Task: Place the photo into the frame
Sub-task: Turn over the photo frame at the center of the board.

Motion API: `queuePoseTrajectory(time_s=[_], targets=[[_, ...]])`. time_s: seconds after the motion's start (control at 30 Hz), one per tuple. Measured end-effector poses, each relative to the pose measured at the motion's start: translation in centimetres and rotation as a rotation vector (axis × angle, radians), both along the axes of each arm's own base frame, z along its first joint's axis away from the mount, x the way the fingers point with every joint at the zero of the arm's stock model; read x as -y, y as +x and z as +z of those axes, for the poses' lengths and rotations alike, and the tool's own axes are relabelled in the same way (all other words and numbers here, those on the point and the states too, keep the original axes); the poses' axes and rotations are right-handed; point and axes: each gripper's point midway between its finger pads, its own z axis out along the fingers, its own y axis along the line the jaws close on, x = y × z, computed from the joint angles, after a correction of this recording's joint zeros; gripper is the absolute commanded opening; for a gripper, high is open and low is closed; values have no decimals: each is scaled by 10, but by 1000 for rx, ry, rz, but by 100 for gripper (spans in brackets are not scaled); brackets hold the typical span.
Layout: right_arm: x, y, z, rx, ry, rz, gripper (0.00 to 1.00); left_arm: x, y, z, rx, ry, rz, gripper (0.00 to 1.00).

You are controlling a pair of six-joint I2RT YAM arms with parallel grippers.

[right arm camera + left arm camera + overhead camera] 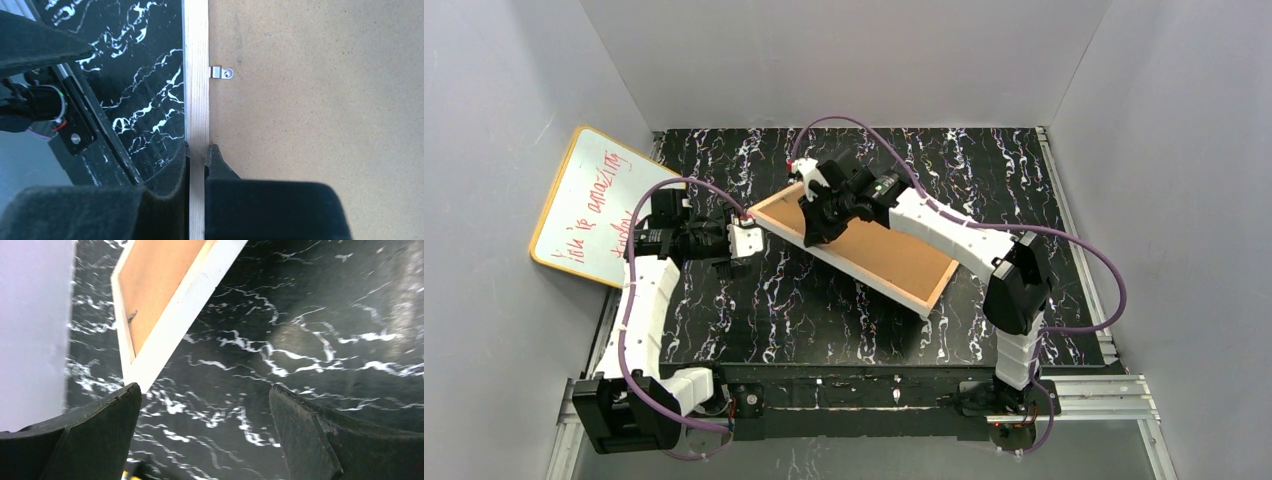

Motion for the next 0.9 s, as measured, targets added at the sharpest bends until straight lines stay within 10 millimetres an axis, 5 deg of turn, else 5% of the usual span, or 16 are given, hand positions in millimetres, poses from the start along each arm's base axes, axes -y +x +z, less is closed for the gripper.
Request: queuePoseTrajectory(time_s=[0.33,0.6,0.7,0.77,0.9], targets=[[-6,12,21,-121,55,6,1,23,36,20,421,142,-208,94],[-4,17,32,-158,89,-2,1,67,56,6,487,246,-373,43],[-2,20,33,-163,91,-13,22,68,62,2,504,286,-385,29],[-1,20,34,-167,95,-20,45,67,66,4,516,305,-384,27],[7,23,50,-127,104,-39,67,66,72,5,510,323,-369,23]])
